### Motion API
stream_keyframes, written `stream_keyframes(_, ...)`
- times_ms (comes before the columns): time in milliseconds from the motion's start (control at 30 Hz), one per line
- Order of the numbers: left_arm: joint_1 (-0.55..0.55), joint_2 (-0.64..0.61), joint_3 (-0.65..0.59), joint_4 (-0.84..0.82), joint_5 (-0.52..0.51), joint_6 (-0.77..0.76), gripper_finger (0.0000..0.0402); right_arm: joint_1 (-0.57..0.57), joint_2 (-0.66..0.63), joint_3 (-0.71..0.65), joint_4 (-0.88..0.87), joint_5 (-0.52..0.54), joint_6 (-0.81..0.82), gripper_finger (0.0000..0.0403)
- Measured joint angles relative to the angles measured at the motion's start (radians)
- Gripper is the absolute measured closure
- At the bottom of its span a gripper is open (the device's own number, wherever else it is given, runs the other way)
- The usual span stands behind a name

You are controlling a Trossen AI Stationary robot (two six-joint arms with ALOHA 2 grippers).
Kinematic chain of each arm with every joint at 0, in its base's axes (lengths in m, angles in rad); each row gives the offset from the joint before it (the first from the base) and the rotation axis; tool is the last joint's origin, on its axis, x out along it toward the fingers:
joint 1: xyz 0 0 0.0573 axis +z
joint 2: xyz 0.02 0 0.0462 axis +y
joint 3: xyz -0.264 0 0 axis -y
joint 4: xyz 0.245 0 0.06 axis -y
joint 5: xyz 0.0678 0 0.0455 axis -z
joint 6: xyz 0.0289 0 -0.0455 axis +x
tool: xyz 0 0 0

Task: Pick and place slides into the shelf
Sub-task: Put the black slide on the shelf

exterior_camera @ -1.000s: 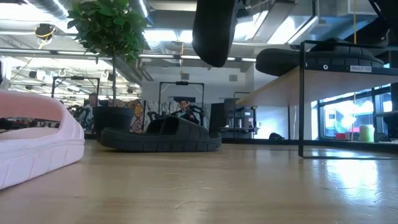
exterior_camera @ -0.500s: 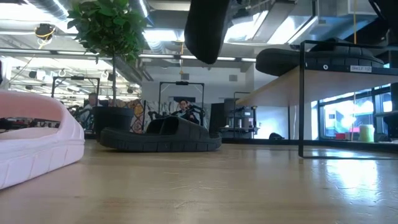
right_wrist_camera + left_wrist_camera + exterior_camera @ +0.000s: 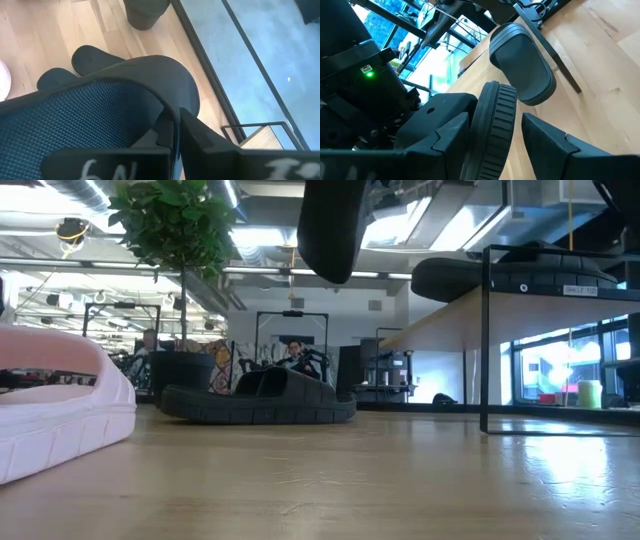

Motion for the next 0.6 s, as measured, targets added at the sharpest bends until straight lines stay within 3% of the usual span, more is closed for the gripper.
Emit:
stream_keyframes(133, -0.002, 0.000, 0.000, 0.000, -0.006, 0.000, 0.0247, 0.000, 0.000, 0.000, 0.000, -0.003, 0.001, 0.0391)
stream_keyframes(400, -0.001, 0.002, -0.002, 0.004, 0.000, 0.000, 0.0331, 0.001, 0.000, 0.000, 0.001, -0.005, 0.002, 0.0391)
stream_keyframes(600, -0.001, 0.002, -0.002, 0.004, 0.000, -0.001, 0.0337, 0.001, 0.000, 0.000, -0.001, -0.004, -0.002, 0.0386)
